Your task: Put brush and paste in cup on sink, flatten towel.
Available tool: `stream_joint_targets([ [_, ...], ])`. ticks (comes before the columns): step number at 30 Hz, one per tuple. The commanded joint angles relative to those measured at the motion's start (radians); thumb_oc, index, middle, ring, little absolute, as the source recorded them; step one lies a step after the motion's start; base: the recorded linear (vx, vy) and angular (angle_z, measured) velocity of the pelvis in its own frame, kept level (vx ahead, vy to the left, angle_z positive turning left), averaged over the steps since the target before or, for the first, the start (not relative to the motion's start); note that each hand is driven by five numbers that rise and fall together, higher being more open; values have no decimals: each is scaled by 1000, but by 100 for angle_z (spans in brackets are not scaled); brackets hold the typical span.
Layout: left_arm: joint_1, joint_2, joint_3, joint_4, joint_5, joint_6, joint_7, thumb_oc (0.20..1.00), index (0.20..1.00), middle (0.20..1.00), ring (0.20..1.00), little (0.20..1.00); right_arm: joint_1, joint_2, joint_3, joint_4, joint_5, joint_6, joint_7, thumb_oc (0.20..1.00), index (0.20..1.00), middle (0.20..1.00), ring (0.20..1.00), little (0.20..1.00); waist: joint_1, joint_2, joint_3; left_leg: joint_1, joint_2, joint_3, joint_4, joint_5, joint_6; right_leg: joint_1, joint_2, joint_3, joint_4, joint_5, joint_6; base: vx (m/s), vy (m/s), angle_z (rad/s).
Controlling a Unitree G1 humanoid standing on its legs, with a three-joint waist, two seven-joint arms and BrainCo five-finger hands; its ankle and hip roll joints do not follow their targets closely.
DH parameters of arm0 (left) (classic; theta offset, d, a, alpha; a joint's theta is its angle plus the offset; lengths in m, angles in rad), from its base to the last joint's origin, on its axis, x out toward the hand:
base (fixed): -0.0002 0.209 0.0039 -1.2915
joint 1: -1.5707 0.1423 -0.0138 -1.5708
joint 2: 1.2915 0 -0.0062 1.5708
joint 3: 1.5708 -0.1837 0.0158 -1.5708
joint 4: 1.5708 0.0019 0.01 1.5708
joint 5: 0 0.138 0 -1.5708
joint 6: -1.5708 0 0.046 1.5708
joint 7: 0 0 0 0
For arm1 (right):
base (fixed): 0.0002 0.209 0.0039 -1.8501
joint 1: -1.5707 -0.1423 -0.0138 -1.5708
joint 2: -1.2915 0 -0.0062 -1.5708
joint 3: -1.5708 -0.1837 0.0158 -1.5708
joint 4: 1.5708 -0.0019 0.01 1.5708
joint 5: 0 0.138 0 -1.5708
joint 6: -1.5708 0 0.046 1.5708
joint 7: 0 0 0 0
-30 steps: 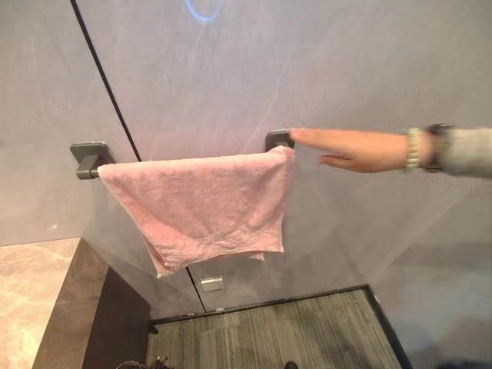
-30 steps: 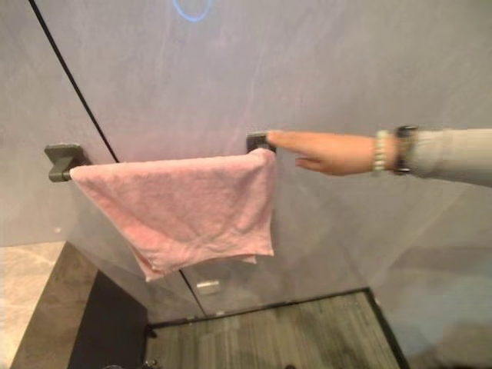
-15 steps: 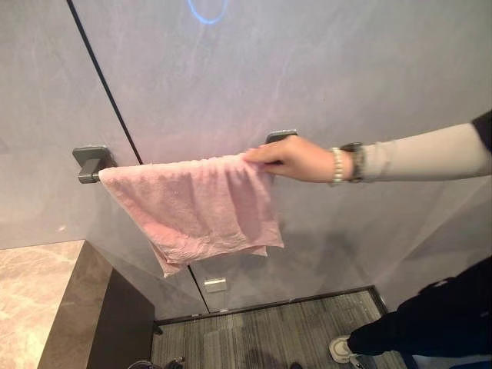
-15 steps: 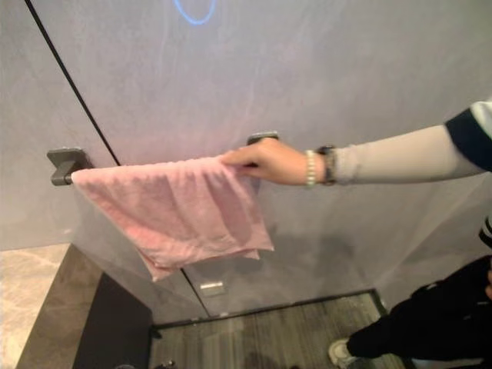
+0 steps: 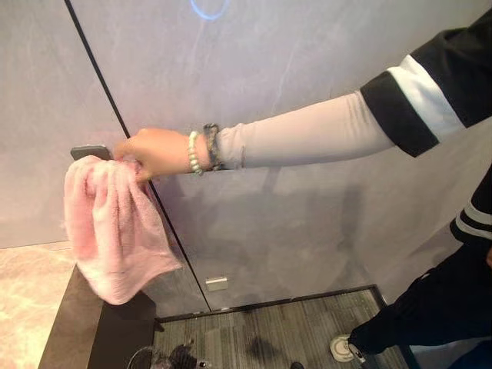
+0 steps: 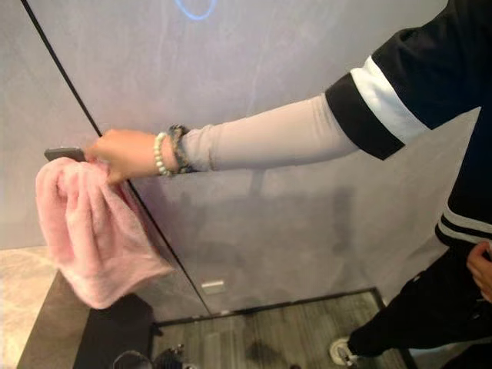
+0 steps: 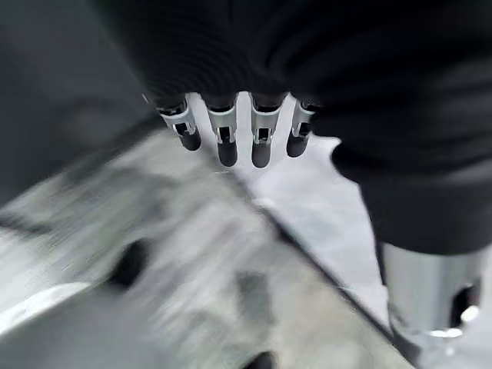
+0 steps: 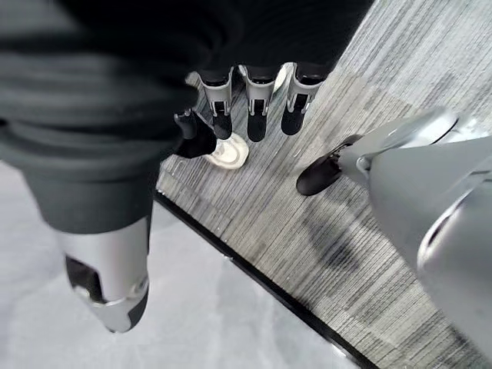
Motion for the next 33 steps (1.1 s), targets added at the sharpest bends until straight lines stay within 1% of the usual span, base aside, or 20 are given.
stream_joint_targets([
  [1,-30,118,99,-192,-5,-33,-142,1000,1000,1000,1000,1000,-90,-7,-23,14,29,-34,37,1000,1000,1000,1000,1000,11,-5,21,-7,30,-51,11,-3,-18,-12,-89,-34,8,33,76,0,0,0],
  [3,8,208,147,-363,-37,-35,-199,1000,1000,1000,1000,1000,-96,-21,24,-39,-57,-34,59,1000,1000,1000,1000,1000,21,-7,23,-7,32,-49,11,0,-21,-14,-90,-35,8,32,75,-7,-32,-2],
  [5,25,242,180,-457,-81,-33,-211,1000,1000,1000,1000,1000,-99,-38,90,-118,-167,-47,50,1000,1000,1000,1000,1000,23,-10,23,-5,33,-47,11,2,-23,-12,-90,-33,8,32,74,-1,-16,-1],
  [6,26,259,196,-528,-101,-42,-213,1000,1000,1000,1000,1000,-93,-57,149,-248,-260,-63,39,1000,1000,1000,1000,1000,22,-9,26,-3,34,-48,11,1,-25,-9,-89,-32,8,29,74,-12,-32,-1],
  [8,18,264,198,-591,-122,-47,-210,1000,1000,1000,1000,1000,-72,-89,196,-437,-292,-75,24,1000,1000,1000,1000,1000,14,-11,25,-9,34,-48,11,6,-25,-14,-89,-31,8,32,72,0,0,0],
  [9,11,287,199,-697,-166,-54,-228,1000,1000,1000,1000,1000,-60,-115,227,-558,-308,-81,34,1000,1000,1000,1000,1000,12,-9,28,-7,33,-50,11,3,-25,-8,-90,-35,8,29,74,0,0,0],
  [12,18,343,221,-817,-206,-56,-253,1000,1000,1000,1000,1000,-49,-143,253,-653,-322,-77,45,1000,1000,1000,1000,1000,10,-10,27,-11,32,-52,11,8,-23,-10,-93,-39,8,34,73,0,0,0],
  [14,25,500,257,-992,-353,-71,-293,1000,1000,1000,1000,1000,-83,-213,343,-816,-373,-68,85,1000,1000,1000,1000,1000,19,-7,28,-13,29,-61,11,7,-25,0,-97,-46,8,33,75,0,0,0],
  [15,33,552,264,-1013,-383,-69,-295,1000,1000,1000,1000,1000,-99,-233,374,-842,-374,-64,94,1000,1000,1000,1000,1000,24,-8,25,-18,27,-64,11,12,-25,-2,-99,-48,8,37,75,-3,-4,3],
  [16,36,554,268,-1016,-385,-68,-296,1000,1000,1000,1000,1000,-100,-232,375,-843,-374,-63,94,1000,1000,1000,1000,1000,22,-9,25,-18,27,-65,11,12,-25,-2,-99,-48,8,37,75,0,0,0],
  [17,62,672,294,-1081,-468,-66,-313,1000,1000,1000,1000,1000,-155,-256,440,-870,-376,-55,108,1000,1000,1000,1000,1000,39,-8,25,-17,24,-72,11,12,-27,7,-103,-60,8,37,76,0,0,0],
  [18,78,728,314,-1107,-517,-62,-319,1000,1000,1000,1000,1000,-188,-266,476,-885,-378,-49,116,1000,1000,1000,1000,1000,47,-8,26,-19,22,-77,11,14,-27,10,-105,-65,8,38,77,0,0,0],
  [19,82,729,319,-1110,-518,-61,-320,1000,1000,1000,1000,1000,-190,-265,478,-885,-378,-49,116,1000,1000,1000,1000,1000,45,-9,25,-23,22,-77,11,17,-27,7,-105,-65,8,40,77,-25,11,24],
  [23,218,926,425,-1152,-682,-61,-358,1000,1000,1000,1000,1000,-352,-269,581,-903,-395,-42,90,1000,1000,1000,1000,1000,105,-8,38,-50,6,-108,11,29,-27,8,-118,-91,8,55,87,-64,37,26],
  [24,251,948,451,-1149,-706,-57,-364,1000,1000,1000,1000,1000,-374,-266,591,-906,-395,-44,86,1000,1000,1000,1000,1000,113,-11,42,-59,3,-115,11,31,-26,7,-122,-99,8,58,90,-55,38,26],
  [25,258,948,458,-1151,-706,-56,-364,1000,1000,1000,1000,1000,-375,-265,593,-906,-395,-44,86,1000,1000,1000,1000,1000,111,-12,42,-59,3,-115,11,32,-26,7,-122,-100,8,58,90,-49,32,28],
  [26,305,975,488,-1121,-759,-52,-386,1000,1000,1000,1000,1000,-411,-268,609,-896,-397,-49,86,1000,1000,1000,1000,1000,143,-13,50,-76,-5,-133,11,34,-24,8,-130,-117,8,64,96,-31,22,29],
  [28,330,984,517,-1112,-766,-52,-389,1000,1000,1000,1000,1000,-419,-259,605,-887,-394,-51,79,1000,1000,1000,1000,1000,148,-16,51,-83,-9,-142,11,35,-22,9,-134,-126,8,65,98,-28,22,38],
  [29,368,986,574,-1072,-782,-54,-378,1000,1000,1000,1000,1000,-447,-244,610,-883,-396,-54,74,1000,1000,1000,1000,1000,171,-19,51,-97,-14,-153,11,39,-21,10,-141,-145,8,68,101,-13,32,31],
  [33,421,959,697,-976,-760,-62,-314,1000,1000,1000,1000,1000,-480,-213,606,-902,-398,-54,52,1000,1000,1000,1000,1000,202,-29,52,-124,-27,-177,11,46,-15,8,-155,-170,8,74,104,-1,31,24],
])
